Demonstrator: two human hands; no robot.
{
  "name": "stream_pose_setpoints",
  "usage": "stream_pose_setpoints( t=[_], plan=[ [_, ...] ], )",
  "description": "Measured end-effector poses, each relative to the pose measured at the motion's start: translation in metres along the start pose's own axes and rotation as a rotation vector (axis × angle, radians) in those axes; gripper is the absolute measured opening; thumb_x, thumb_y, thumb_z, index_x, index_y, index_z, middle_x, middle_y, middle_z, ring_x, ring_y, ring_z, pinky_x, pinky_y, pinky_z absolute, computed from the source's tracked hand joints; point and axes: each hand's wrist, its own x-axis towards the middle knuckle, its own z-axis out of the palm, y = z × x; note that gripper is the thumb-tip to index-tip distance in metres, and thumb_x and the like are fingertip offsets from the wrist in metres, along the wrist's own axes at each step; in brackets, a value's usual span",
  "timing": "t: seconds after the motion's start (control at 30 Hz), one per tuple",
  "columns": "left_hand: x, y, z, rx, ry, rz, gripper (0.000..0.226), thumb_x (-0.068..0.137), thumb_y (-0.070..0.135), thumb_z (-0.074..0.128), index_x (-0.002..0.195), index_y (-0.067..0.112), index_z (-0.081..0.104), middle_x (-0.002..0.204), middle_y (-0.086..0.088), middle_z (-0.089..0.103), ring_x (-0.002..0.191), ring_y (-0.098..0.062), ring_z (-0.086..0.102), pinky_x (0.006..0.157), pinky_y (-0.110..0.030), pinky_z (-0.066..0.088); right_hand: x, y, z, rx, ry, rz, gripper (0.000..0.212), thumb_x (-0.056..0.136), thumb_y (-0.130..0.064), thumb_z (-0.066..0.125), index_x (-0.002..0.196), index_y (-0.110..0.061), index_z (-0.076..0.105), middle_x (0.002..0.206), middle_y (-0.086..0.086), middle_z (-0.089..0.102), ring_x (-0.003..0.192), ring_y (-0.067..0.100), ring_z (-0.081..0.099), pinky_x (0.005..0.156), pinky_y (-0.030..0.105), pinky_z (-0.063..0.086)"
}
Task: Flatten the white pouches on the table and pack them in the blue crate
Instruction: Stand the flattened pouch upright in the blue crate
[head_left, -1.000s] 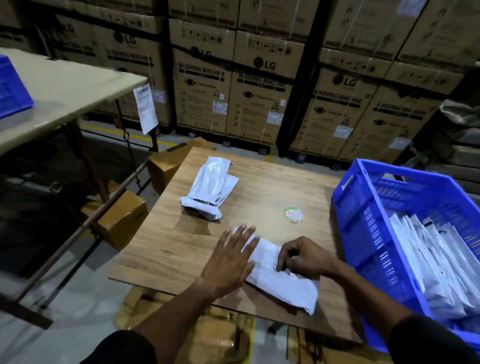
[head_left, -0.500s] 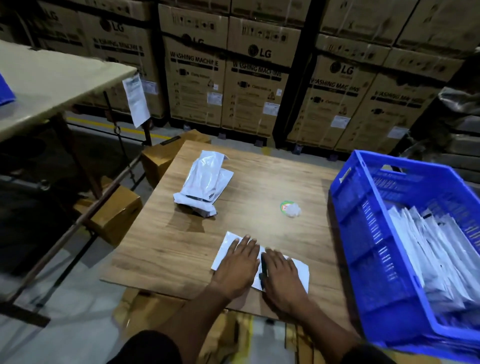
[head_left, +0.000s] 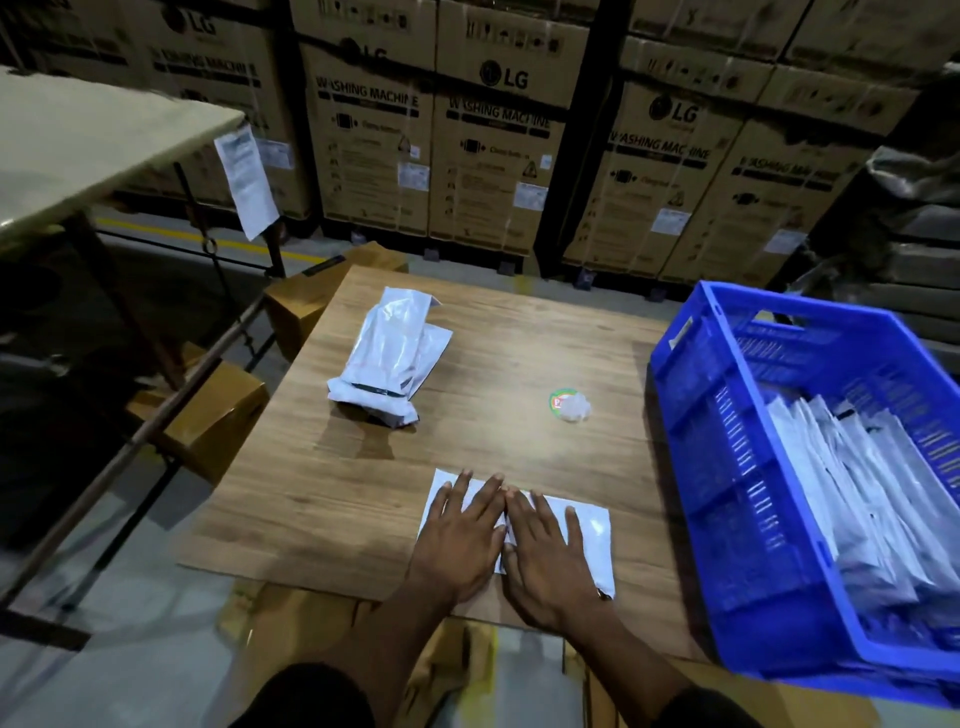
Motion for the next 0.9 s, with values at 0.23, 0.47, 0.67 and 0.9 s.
stream_pose_setpoints(
  t=[0.23,0.47,0.67,0.9],
  plan=[
    [-0.005,-0.005,0.005,-0.04,0.015,-0.023,0.054,0.1,0.052,0.038,0.149,0.034,0.049,0.162,0.004,0.036,0.15,-0.037,0.029,0.121,-0.05,0.015,-0.011,0.008,0.002,0.004,-0.023,0.1,0.064,0.101,-0.054,0.026,0.155,-0.02,0.032,0.162,-0.002,0.03,0.15,0.021,0.02,0.116,0.05,0.011],
    [-0.007,-0.007,0.006,-0.041,0.006,-0.055,0.06,0.099,0.058,0.034,0.153,0.034,0.043,0.167,0.011,0.024,0.154,-0.038,0.014,0.122,-0.053,0.014,-0.033,0.039,-0.002,0.008,-0.025,0.154,0.068,0.097,-0.072,0.013,0.158,-0.043,0.002,0.168,-0.003,-0.002,0.153,0.026,-0.004,0.121,0.048,0.001],
    [-0.014,-0.011,0.005,-0.031,0.03,-0.087,0.068,0.099,0.06,0.035,0.156,0.024,0.038,0.168,0.004,0.021,0.154,-0.038,0.016,0.121,-0.054,0.017,-0.036,0.04,-0.016,0.042,-0.121,0.202,0.073,0.092,-0.075,0.006,0.154,-0.044,-0.014,0.161,-0.009,-0.028,0.15,0.021,-0.024,0.119,0.051,-0.013],
    [-0.014,-0.009,0.006,0.005,0.056,-0.081,0.061,0.097,0.039,0.035,0.154,0.019,0.041,0.168,0.0,0.023,0.153,-0.038,0.021,0.118,-0.057,0.026,-0.008,0.002,-0.017,-0.069,-0.051,0.025,0.06,0.099,-0.043,0.031,0.152,-0.015,0.039,0.159,-0.002,0.035,0.148,0.033,0.028,0.111,0.06,0.011]
  ],
)
